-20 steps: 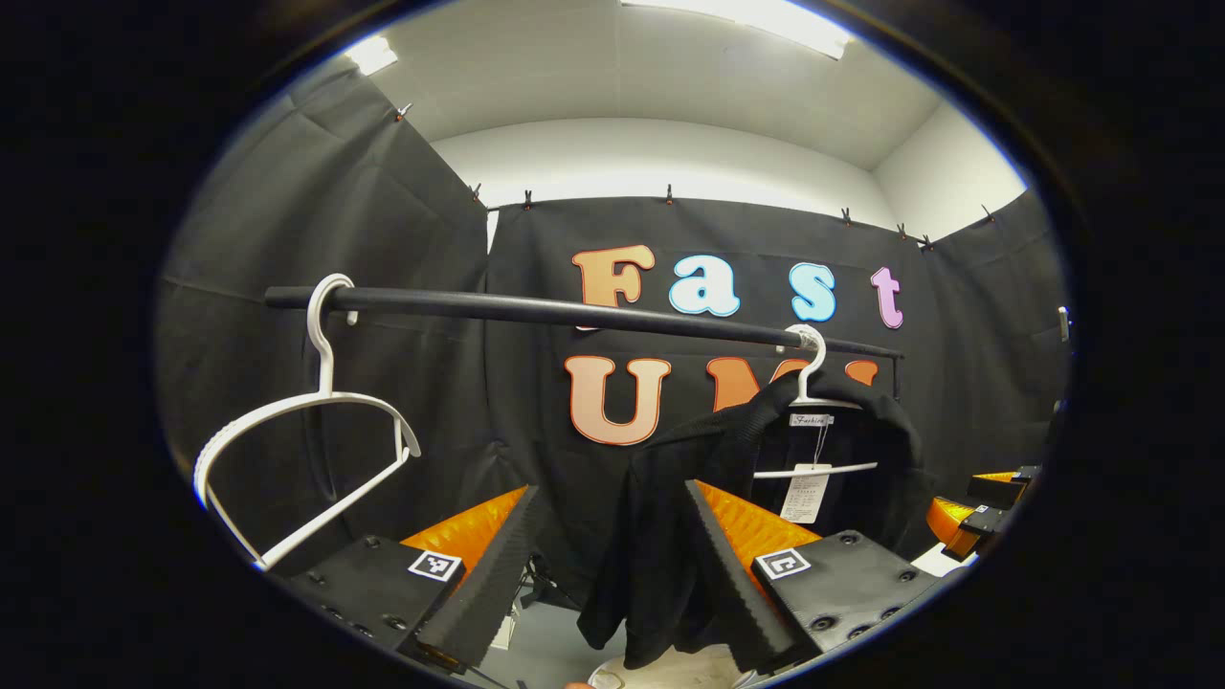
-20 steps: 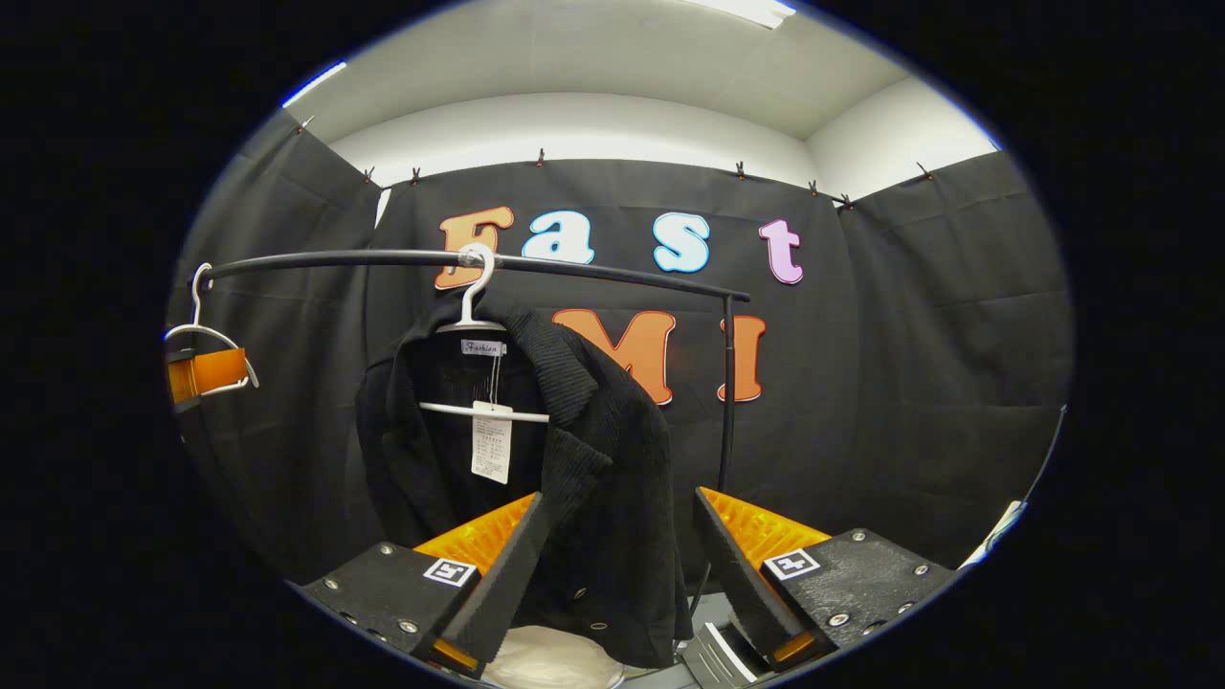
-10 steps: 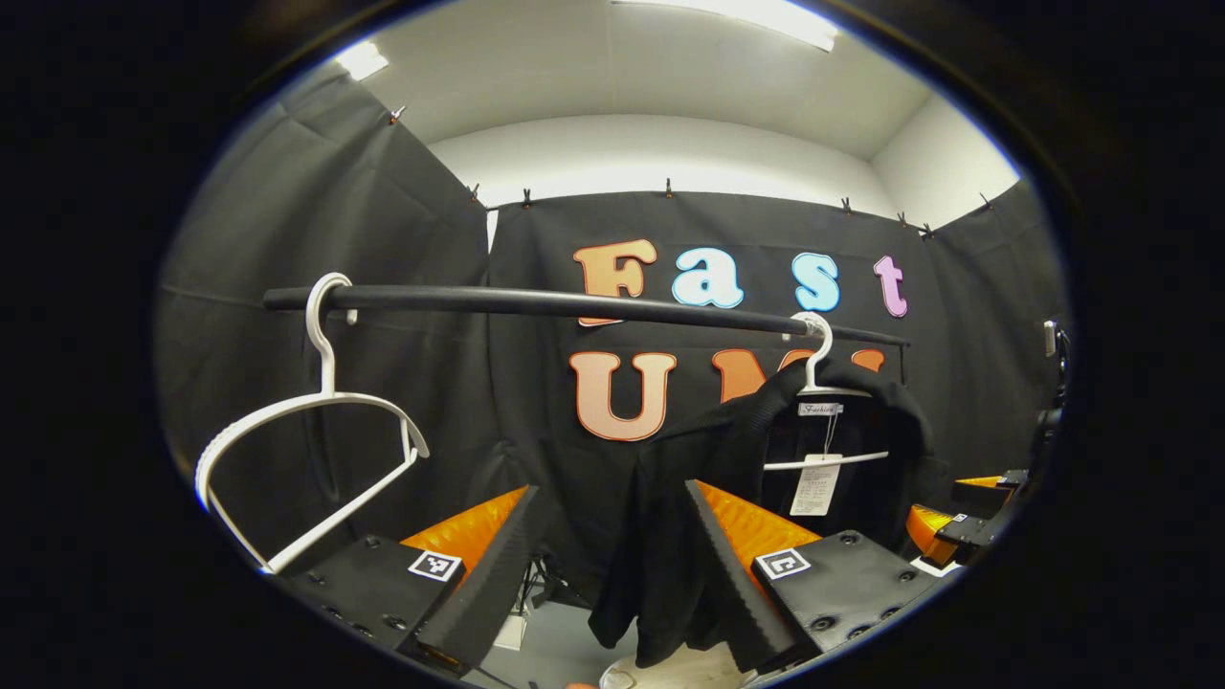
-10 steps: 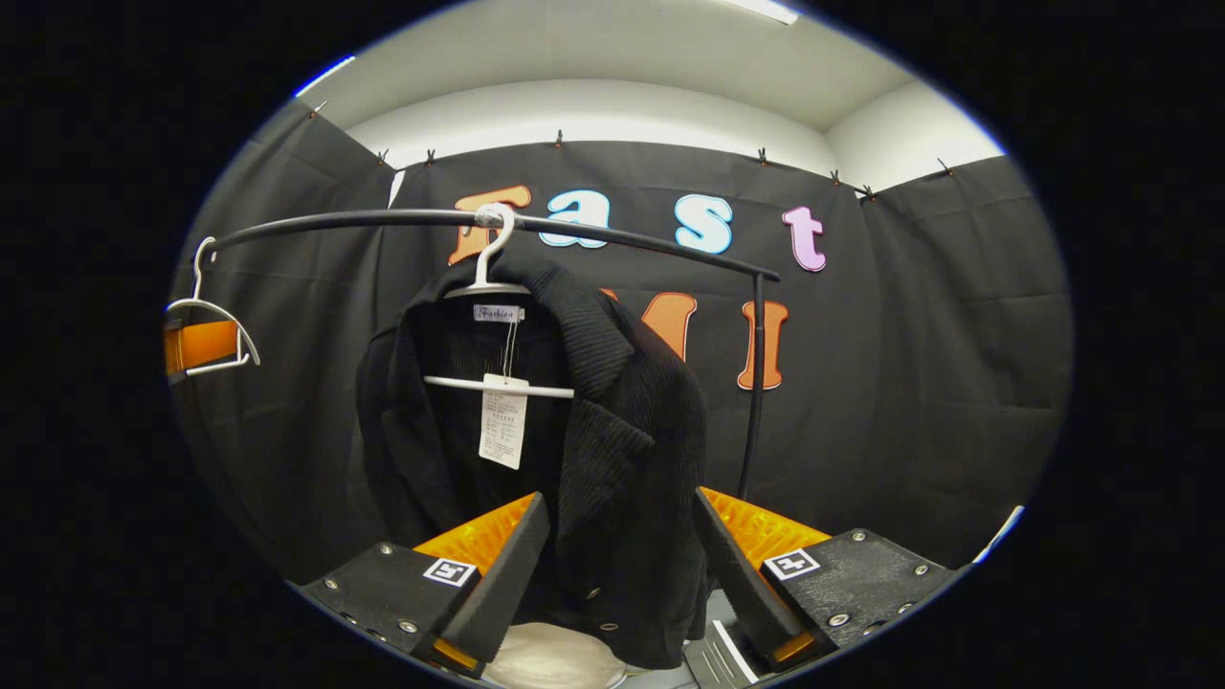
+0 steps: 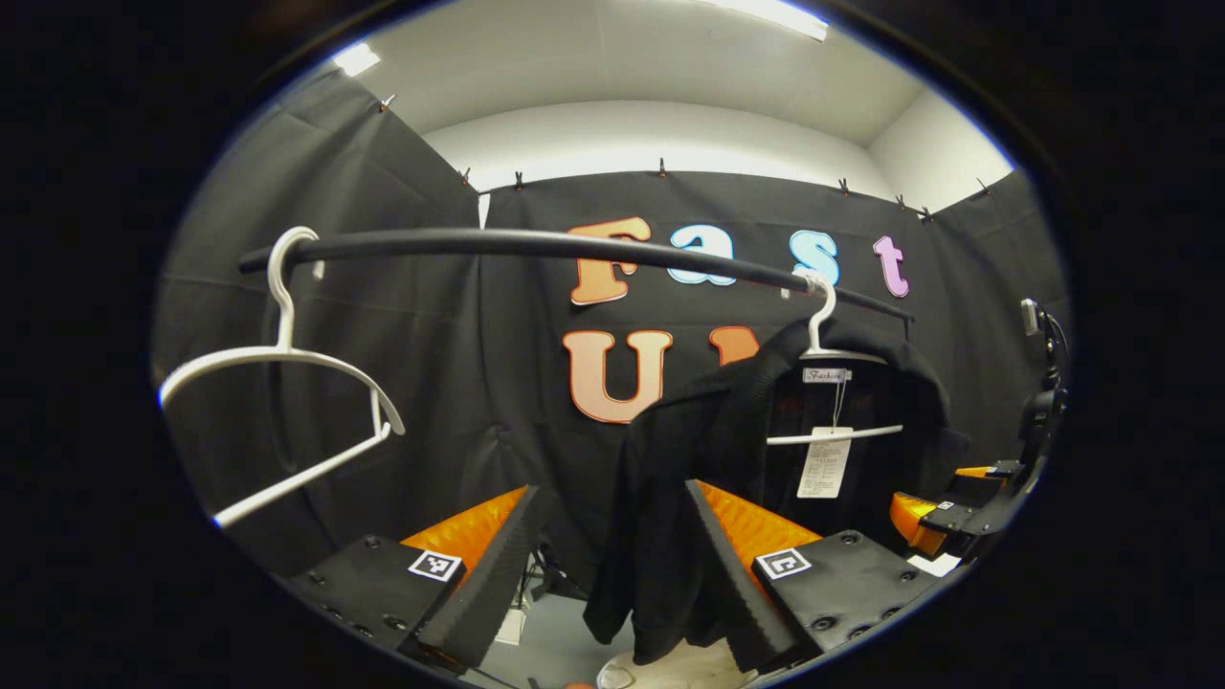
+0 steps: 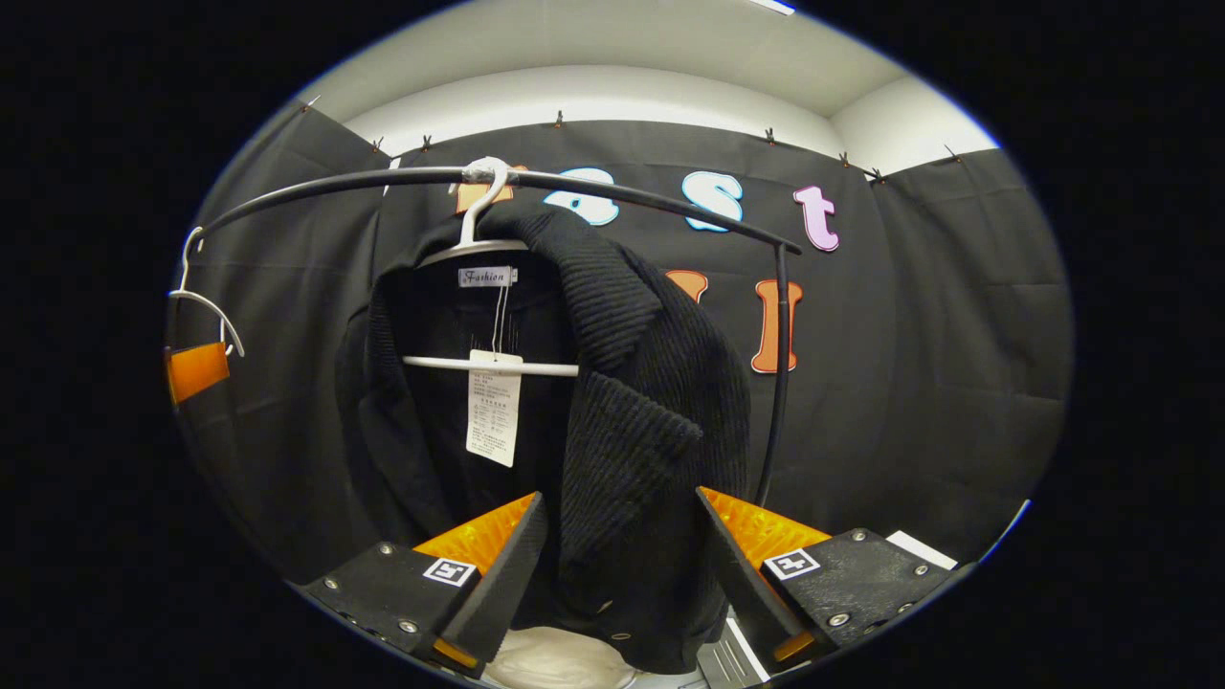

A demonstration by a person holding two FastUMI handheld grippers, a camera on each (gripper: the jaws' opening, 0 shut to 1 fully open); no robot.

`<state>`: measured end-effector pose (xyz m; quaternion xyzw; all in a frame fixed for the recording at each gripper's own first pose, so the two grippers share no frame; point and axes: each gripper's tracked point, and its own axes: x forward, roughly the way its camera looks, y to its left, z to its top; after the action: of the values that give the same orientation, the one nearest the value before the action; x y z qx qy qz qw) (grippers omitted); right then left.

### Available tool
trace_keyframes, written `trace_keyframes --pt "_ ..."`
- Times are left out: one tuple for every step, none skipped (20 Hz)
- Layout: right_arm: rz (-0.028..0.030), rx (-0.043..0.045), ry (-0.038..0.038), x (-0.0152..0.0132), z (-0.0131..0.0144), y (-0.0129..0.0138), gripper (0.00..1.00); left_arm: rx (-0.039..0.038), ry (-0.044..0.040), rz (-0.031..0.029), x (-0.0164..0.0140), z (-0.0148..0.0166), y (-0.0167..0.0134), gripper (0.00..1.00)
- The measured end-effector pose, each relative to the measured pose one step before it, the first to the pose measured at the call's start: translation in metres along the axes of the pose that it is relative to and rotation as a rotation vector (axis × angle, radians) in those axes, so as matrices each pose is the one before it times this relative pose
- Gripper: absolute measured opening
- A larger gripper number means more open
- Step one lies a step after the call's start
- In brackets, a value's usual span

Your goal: Grasp the clothes on the hanger with both hands and then place them into the laundry hamper below.

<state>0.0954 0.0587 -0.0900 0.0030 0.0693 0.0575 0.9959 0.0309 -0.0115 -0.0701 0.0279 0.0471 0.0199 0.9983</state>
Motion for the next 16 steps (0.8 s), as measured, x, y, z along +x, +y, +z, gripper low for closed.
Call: trace_keyframes --pt "-0.00498 0.00217 0.00356 0.00473 -0.00152 -0.00113 0.99 -0.00867 0.00826 -0.01282 0.00361 -0.00635 -0.00519 0.99" --pt "-0.00352 0.00372 0.00387 0.00514 -0.00198 -0.00098 0.99 -0.00728 0.00785 -0.01499 0.0052 -0.00625 -0.00602 0.99" --pt "-0.00345 0.00445 0.00416 0.00486 -0.00186 -0.00044 0.99 -0.00515 0.00611 -0.01083 0.00636 -0.00777 -0.00461 0.99" --pt "-0.00374 0.00387 0.0065 0.00495 -0.00196 -0.00095 0.94 -0.00339 0.00915 -0.00994 0.0073 -0.00704 -0.00485 0.96" --pt "-0.00146 0.00369 0.00745 0.00362 -0.00289 -0.00064 0.94 -0.00501 0.01408 -0.0095 0.00746 -0.00951 -0.00545 0.96" --pt "-0.00156 0.00315 0.0043 0.00413 -0.00216 -0.00065 0.99 -0.00839 0.01785 -0.01463 0.00752 -0.00925 -0.00636 0.96" --pt "-0.00256 0.00072 0.00257 0.00212 -0.00053 -0.00034 0.99 -0.01229 0.01638 -0.02254 0.00812 -0.00938 -0.00915 0.96" --pt "-0.00282 -0.00272 0.00102 0.00333 -0.00077 -0.00054 0.96 -0.01256 0.01391 -0.02303 0.00852 -0.00805 -0.00846 0.94" --pt "-0.00255 -0.00368 0.0006 0.00178 -0.00074 -0.00051 0.94 -0.01202 0.0141 -0.01943 0.00829 -0.00817 -0.00734 0.94" --pt "-0.00128 -0.0019 -0.00061 0.00128 -0.00027 -0.00127 0.94 -0.01008 0.01281 -0.01955 0.00795 -0.00766 -0.0073 0.99" --pt "0.00066 0.00035 -0.00125 0.00202 0.00108 0.00065 0.95 -0.00619 0.00988 -0.01269 0.00698 -0.00727 -0.00522 0.96" --pt "0.00038 0.0016 -0.00075 0.00161 0.00034 -0.00059 0.96 -0.00744 0.00379 -0.01293 0.00731 -0.00532 -0.00428 0.99" --pt "0.0001 0.00119 -0.00001 0.00089 -0.00019 -0.00085 0.97 -0.00893 0.00069 -0.01188 0.00719 -0.00509 -0.00559 0.94" --pt "-0.00182 -0.00002 0.00069 0.001 -0.00043 -0.00087 0.98 -0.00723 0.00305 -0.01022 0.00663 -0.00424 -0.00431 0.94" --pt "-0.00154 -0.00024 0.00066 0.00137 -0.00042 -0.0012 0.93 -0.00284 0.00624 -0.00841 0.00751 -0.00548 -0.00355 0.93" --pt "-0.0012 0.00005 0.00083 0.00114 -0.00051 -0.00093 0.93 0.00052 0.0095 0.00091 0.00724 -0.00492 -0.00122 0.93"
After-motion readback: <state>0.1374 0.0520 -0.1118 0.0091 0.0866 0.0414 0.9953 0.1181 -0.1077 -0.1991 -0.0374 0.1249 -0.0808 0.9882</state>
